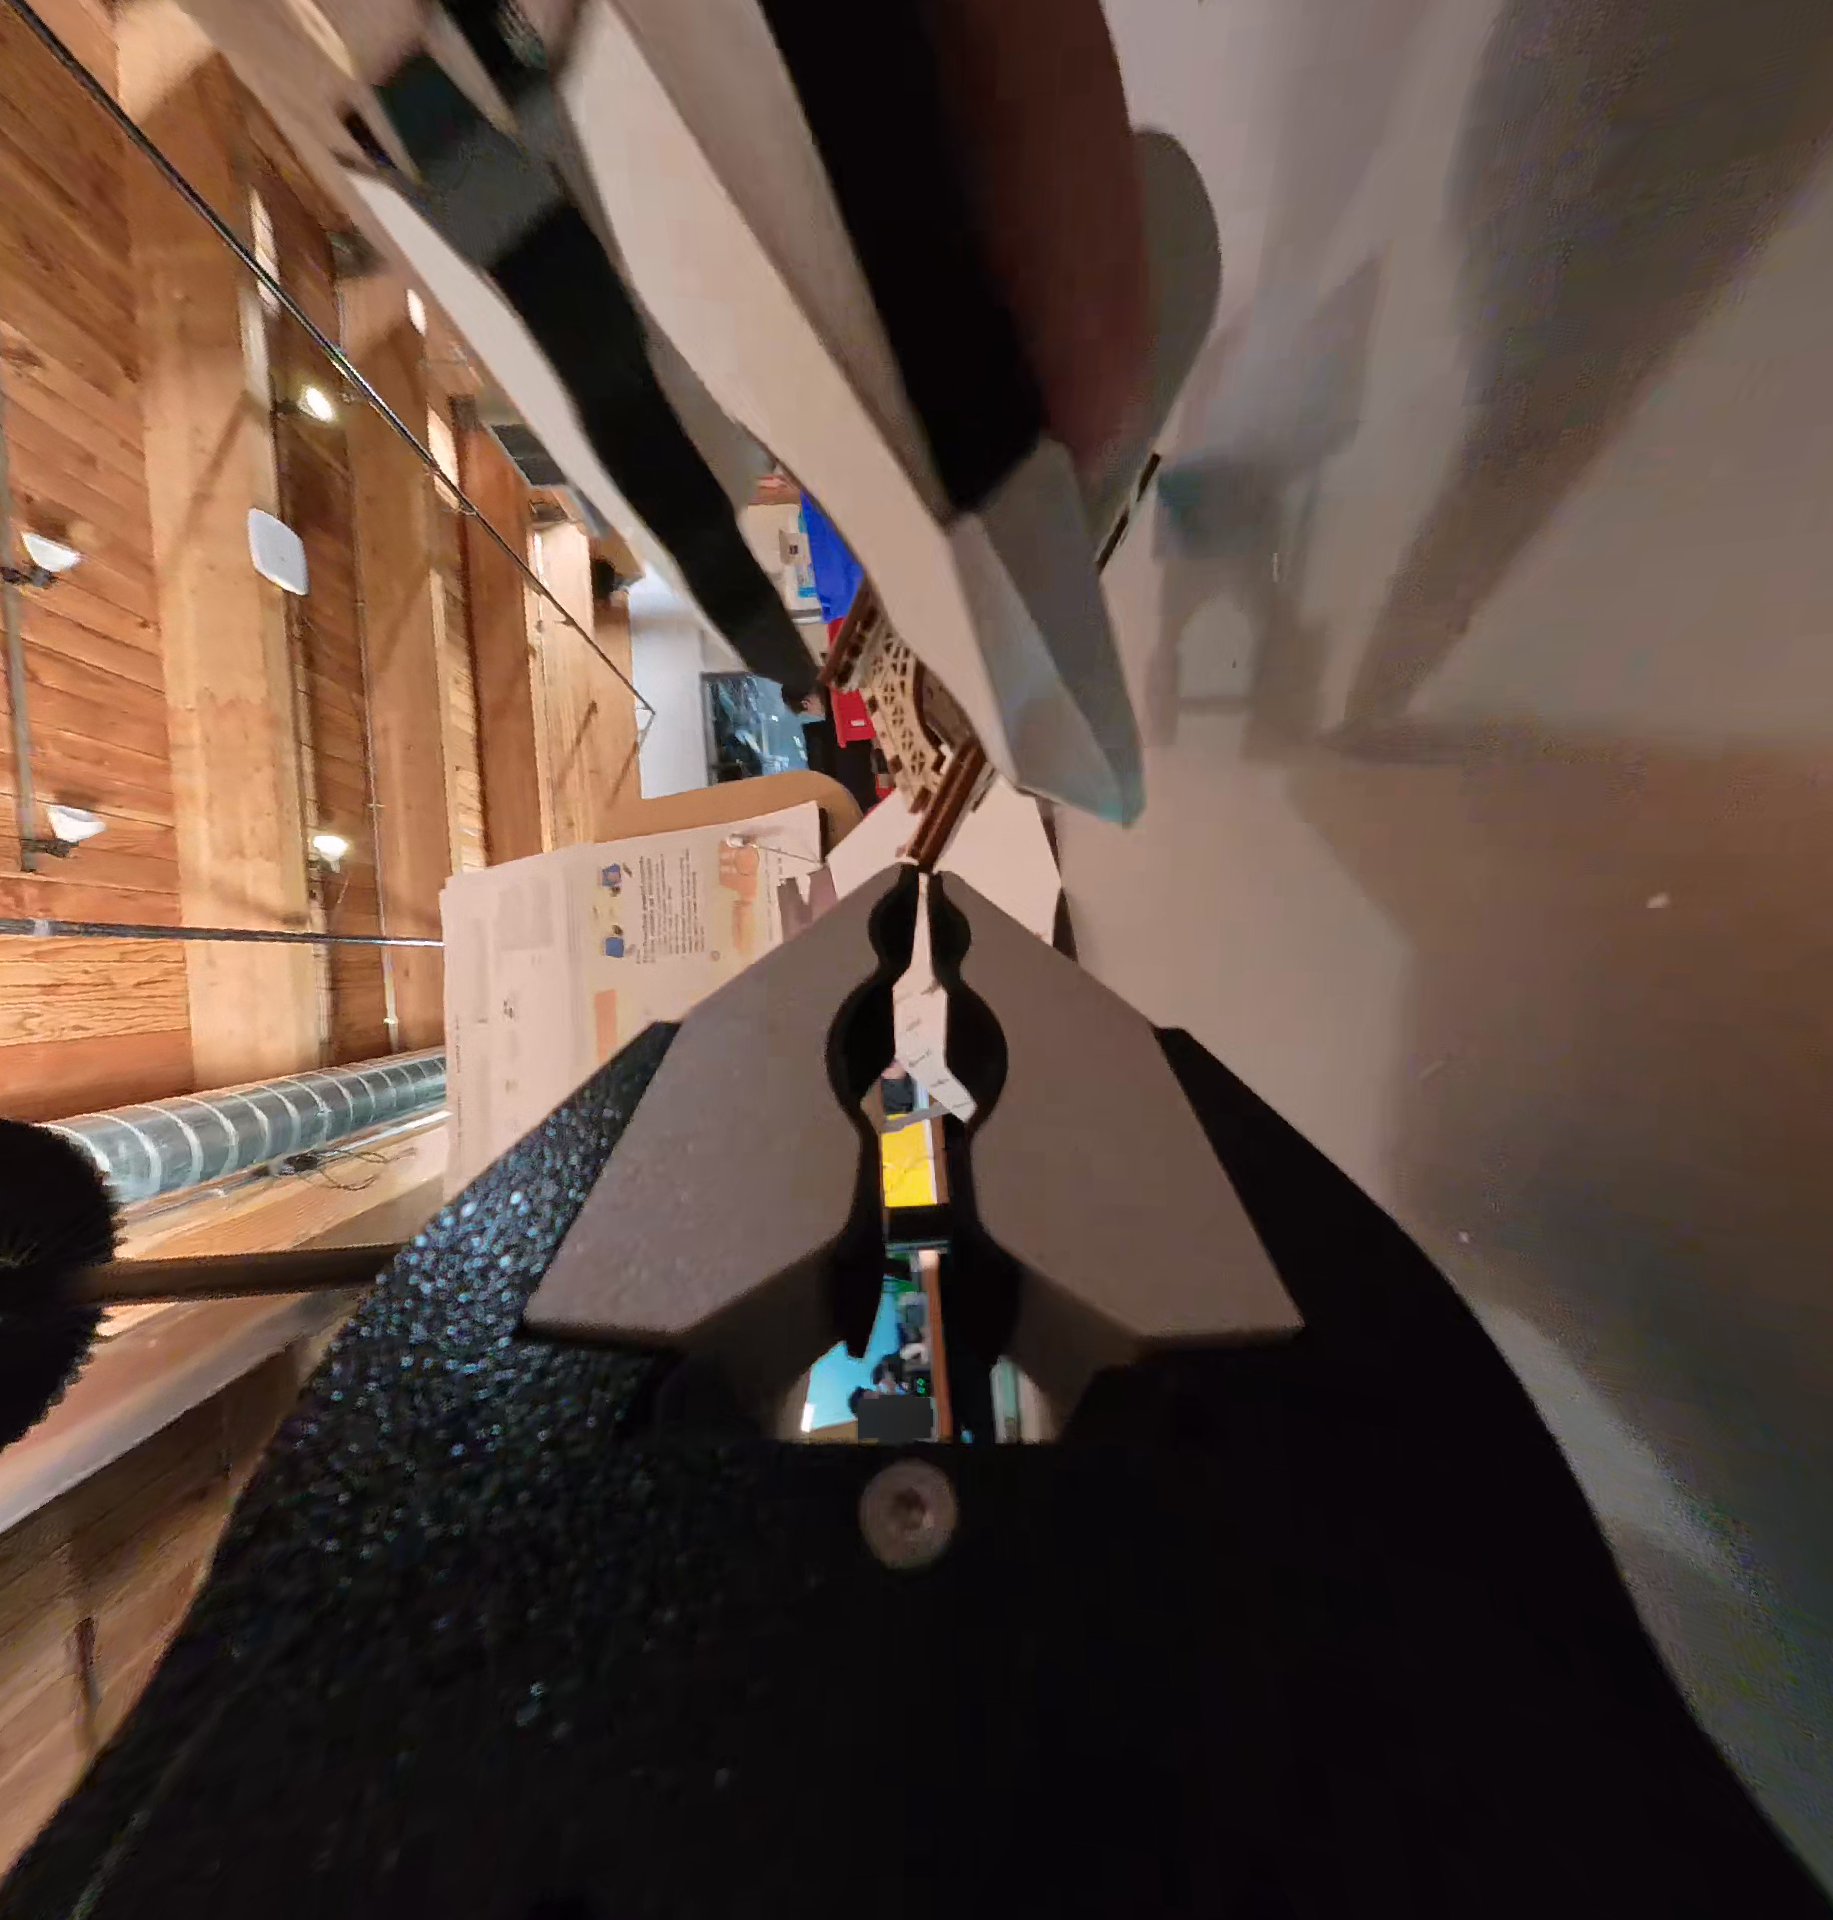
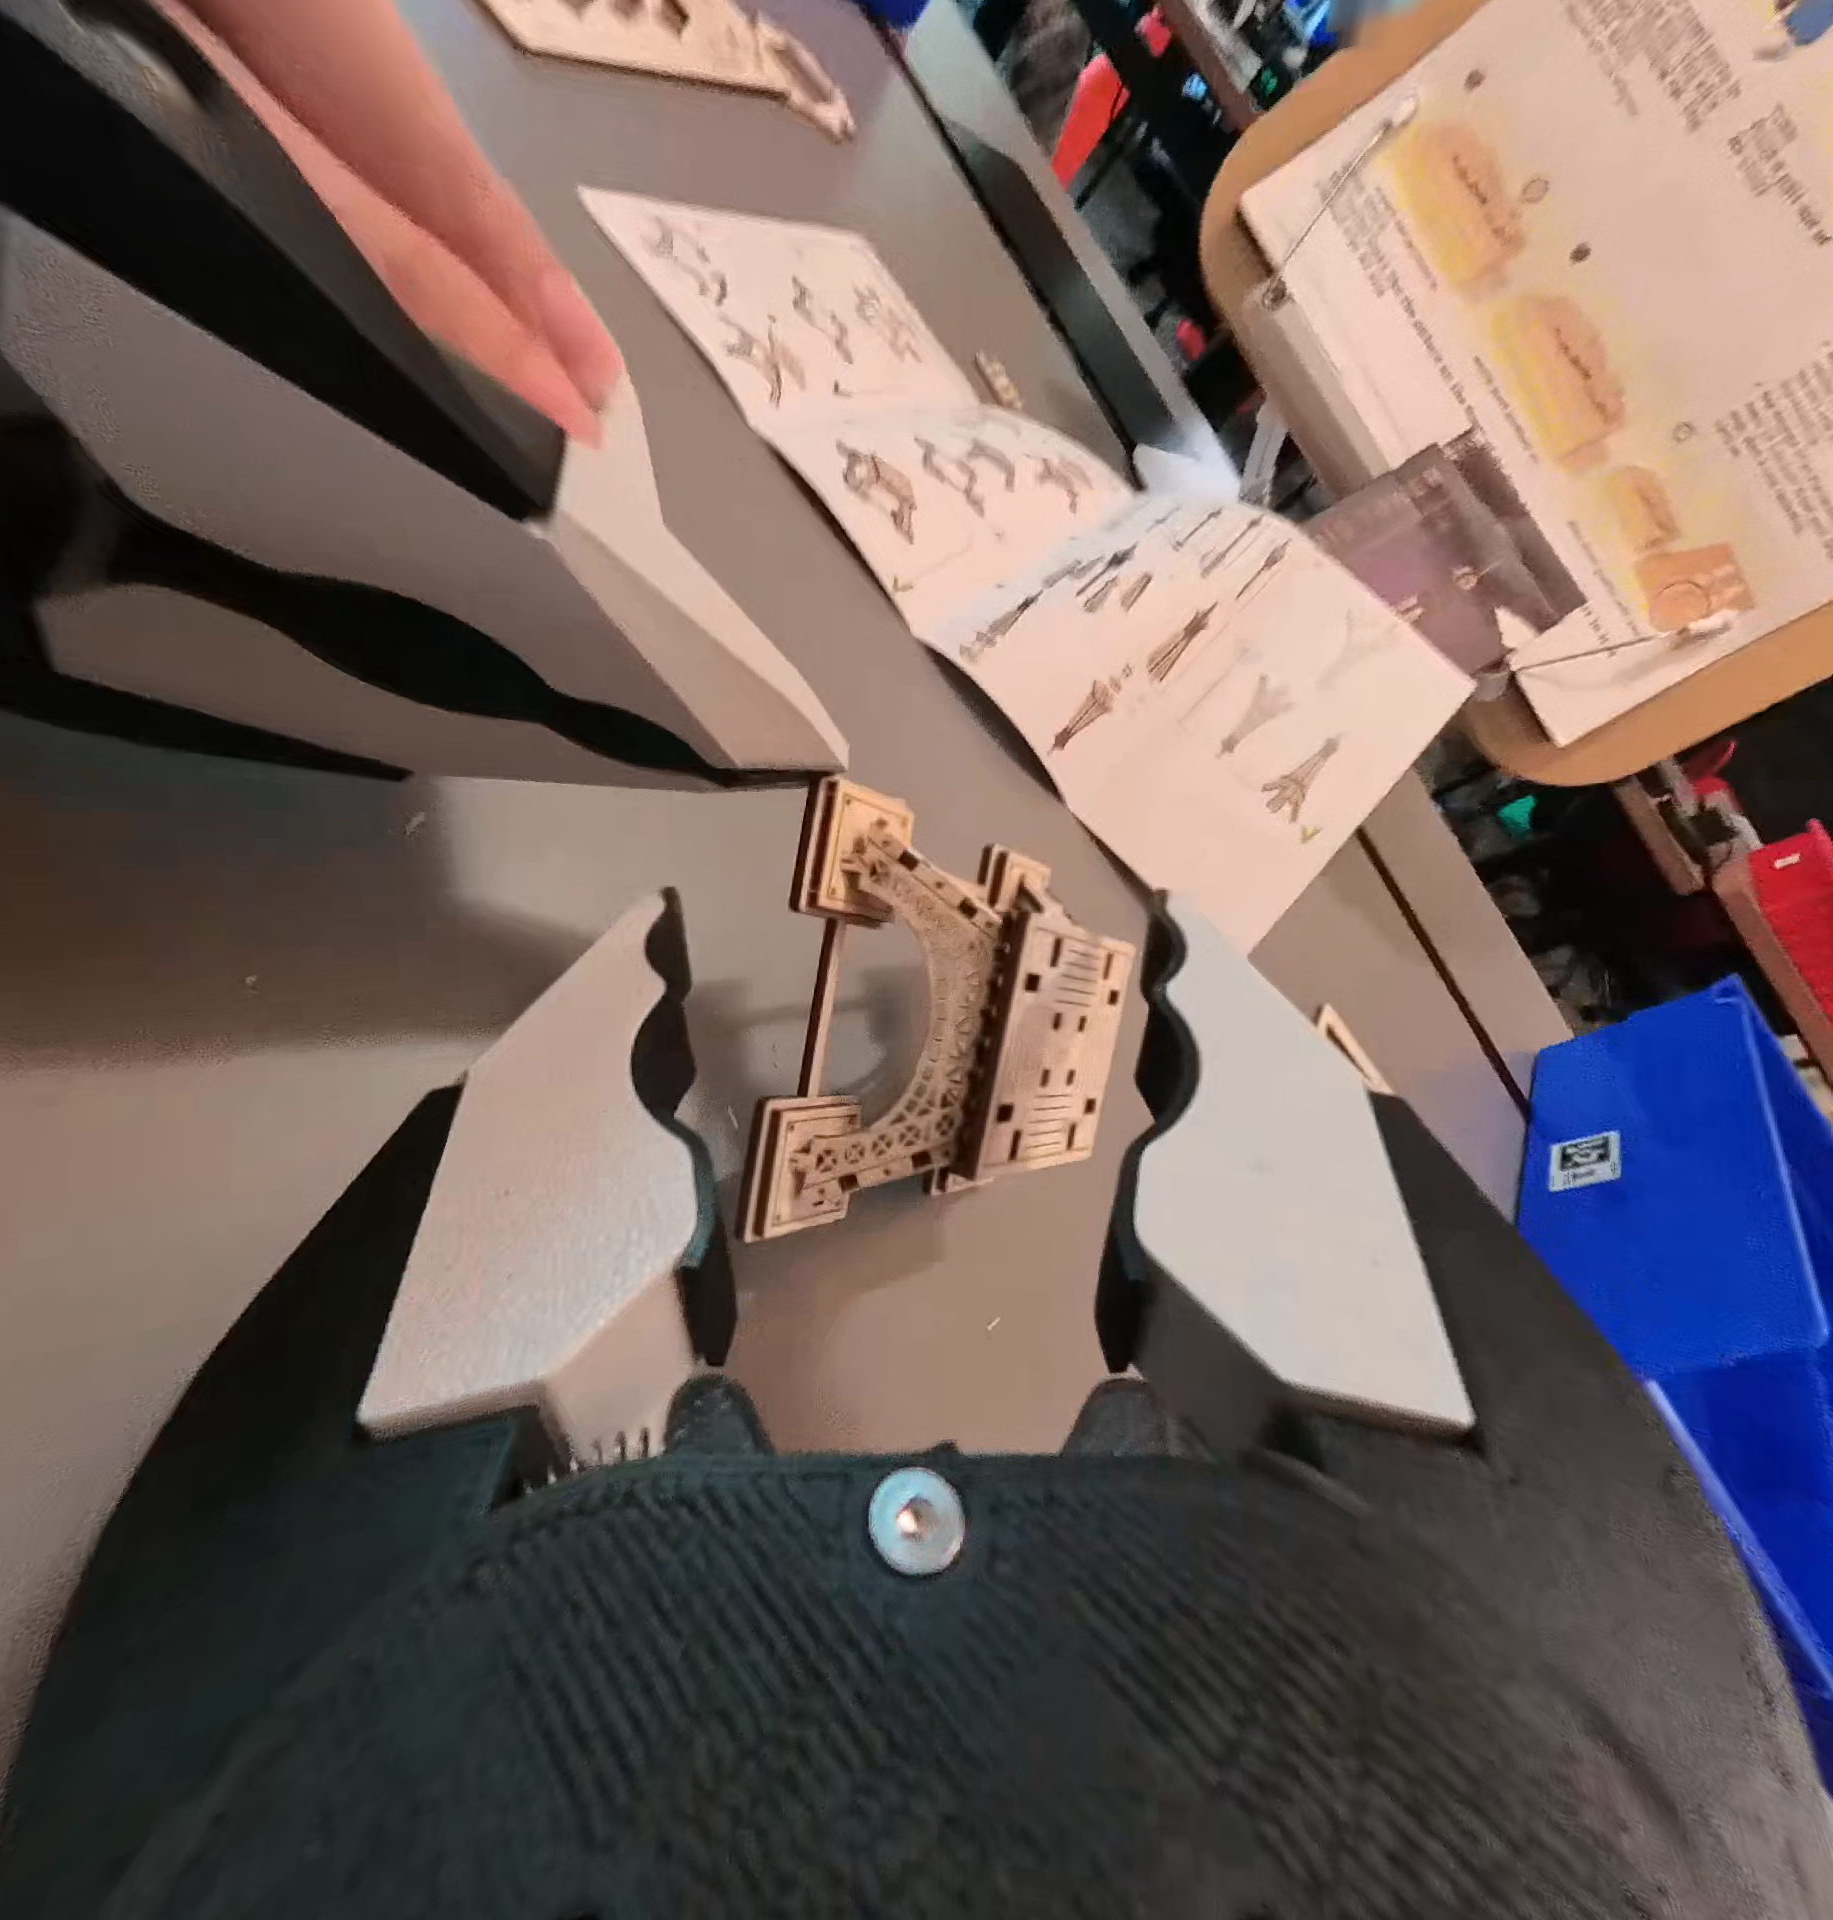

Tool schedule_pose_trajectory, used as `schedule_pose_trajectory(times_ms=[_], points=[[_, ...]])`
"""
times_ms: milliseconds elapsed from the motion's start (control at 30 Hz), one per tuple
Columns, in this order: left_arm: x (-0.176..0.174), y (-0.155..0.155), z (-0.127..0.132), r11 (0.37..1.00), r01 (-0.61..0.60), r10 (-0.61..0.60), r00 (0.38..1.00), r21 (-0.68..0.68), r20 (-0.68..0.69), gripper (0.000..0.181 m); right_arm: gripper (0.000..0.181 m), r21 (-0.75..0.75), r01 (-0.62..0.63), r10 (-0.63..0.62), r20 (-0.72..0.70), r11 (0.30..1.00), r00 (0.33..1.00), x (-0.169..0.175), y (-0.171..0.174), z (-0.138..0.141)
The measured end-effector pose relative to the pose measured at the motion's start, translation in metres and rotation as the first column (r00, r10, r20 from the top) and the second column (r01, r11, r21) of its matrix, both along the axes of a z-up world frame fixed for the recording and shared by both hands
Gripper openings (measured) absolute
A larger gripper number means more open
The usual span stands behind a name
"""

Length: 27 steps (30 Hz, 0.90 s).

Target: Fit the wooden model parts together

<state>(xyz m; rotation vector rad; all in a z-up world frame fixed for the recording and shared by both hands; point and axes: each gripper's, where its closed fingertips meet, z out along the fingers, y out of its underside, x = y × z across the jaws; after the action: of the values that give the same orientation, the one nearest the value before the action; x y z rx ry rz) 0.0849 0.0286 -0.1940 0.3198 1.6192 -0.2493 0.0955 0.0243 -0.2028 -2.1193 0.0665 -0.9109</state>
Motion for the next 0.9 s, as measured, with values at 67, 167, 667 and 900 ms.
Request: schedule_pose_trajectory(times_ms=[67, 167, 667, 900], points=[[-0.006, -0.006, 0.002, 1.0, 0.025, -0.025, 0.999, 0.017, 0.034, 0.0, 0.078, -0.013, 0.019, -0.019, -0.005, 1.0, 1.0, 0.003, -0.002, -0.006], [-0.014, -0.012, -0.002, 0.999, 0.045, -0.046, 0.998, 0.026, 0.035, 0.0, 0.059, 0.007, 0.004, -0.004, 0.026, 1.0, 1.0, 0.002, 0.0, -0.004], [-0.014, -0.012, -0.01, 0.992, 0.086, -0.092, 0.993, -0.087, -0.067, 0.0, 0.053, 0.016, -0.01, 0.008, 0.127, 1.0, 0.992, 0.009, 0.001, -0.01], [-0.008, -0.01, -0.02, 0.992, 0.089, -0.1, 0.988, -0.093, -0.121, 0.007, 0.052, -0.042, -0.036, 0.042, 0.158, 0.998, 0.987, 0.008, 0.005, -0.013]])
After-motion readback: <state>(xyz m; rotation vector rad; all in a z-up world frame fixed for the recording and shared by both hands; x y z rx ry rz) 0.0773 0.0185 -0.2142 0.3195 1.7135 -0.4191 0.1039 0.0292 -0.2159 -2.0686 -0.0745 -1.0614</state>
